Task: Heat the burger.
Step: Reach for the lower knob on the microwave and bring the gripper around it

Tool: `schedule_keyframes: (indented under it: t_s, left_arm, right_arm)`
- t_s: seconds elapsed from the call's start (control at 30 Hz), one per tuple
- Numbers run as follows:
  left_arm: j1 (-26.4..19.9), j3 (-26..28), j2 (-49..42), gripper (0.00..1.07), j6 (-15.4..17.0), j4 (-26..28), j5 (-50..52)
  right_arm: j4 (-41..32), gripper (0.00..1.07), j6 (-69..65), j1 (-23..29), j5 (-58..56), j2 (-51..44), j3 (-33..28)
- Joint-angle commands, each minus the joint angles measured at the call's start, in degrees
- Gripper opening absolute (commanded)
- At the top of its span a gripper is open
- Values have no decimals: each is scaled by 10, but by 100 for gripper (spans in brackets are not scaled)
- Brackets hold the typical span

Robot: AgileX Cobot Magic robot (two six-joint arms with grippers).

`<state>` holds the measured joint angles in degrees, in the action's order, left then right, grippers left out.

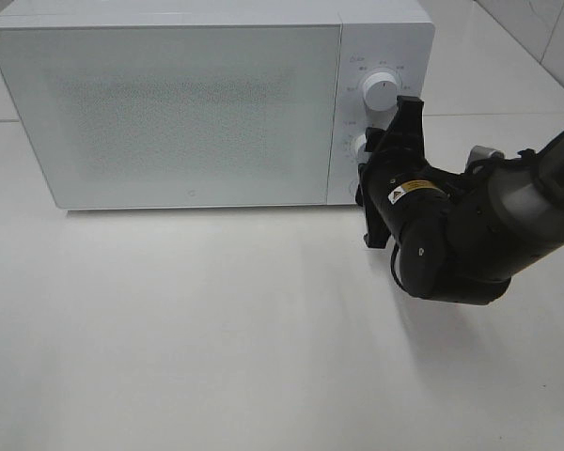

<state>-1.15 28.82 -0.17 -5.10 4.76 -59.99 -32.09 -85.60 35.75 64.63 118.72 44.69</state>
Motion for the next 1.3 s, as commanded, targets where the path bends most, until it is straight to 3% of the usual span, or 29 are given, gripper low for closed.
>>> schedule_keyframes:
  t_s: [0.03,0.9,1.03,1.1,1.3]
  left_arm:
    - [-2,-2,-13,104,1,5,7]
    - [-2,-2,-13,104,1,5,7]
    - [-2,-2,-13,104,1,5,7]
    - [-2,-2,-13,104,1,5,7]
    - [-2,-2,-13,104,1,5,7]
  right_arm:
    - [108,0,-49,9,152,-13,35]
    - [53,2,-60,9,152,-13,36]
    - [25,7,-42,9,152,-13,36]
    - [-35,18,-15,9,149,-13,36]
    - [-73,35,7,9,149,-13,36]
